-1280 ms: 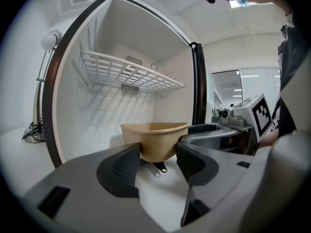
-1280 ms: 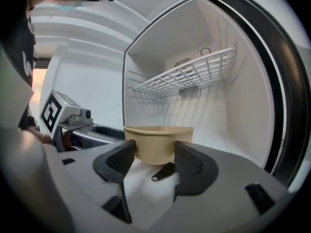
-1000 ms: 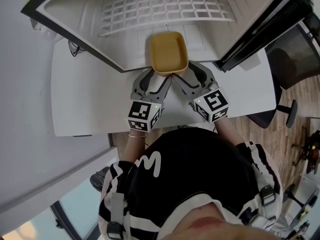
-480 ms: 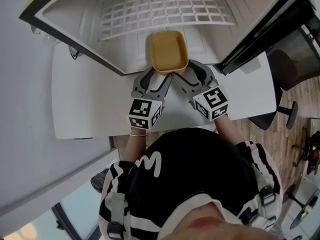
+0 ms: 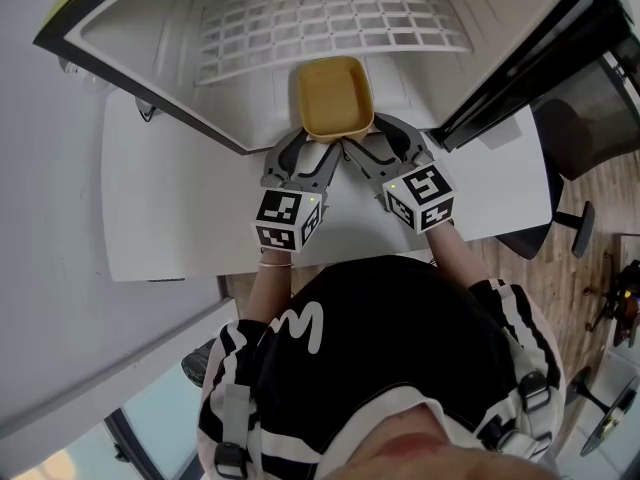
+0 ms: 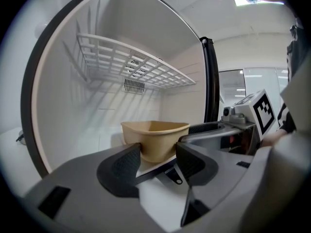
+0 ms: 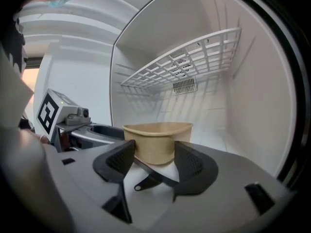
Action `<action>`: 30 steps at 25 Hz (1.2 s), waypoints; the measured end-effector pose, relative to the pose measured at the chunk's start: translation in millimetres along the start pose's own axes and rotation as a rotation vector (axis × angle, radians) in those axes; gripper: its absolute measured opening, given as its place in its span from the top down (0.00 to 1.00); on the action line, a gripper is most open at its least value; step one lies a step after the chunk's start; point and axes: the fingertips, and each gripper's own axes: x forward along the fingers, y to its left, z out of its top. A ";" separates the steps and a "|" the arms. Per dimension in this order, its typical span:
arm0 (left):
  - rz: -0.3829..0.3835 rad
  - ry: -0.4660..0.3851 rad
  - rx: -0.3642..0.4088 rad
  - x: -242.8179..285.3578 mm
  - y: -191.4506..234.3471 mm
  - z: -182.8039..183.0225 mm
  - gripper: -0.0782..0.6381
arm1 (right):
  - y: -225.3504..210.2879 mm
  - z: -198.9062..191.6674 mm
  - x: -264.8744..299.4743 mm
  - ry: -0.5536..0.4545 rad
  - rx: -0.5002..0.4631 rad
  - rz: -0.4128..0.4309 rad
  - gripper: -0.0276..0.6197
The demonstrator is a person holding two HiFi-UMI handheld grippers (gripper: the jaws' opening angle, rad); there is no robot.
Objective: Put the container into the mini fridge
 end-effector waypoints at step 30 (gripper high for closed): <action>0.009 0.085 -0.025 26.4 23.6 -0.1 0.57 | -20.5 -1.1 28.2 0.138 0.000 -0.026 0.55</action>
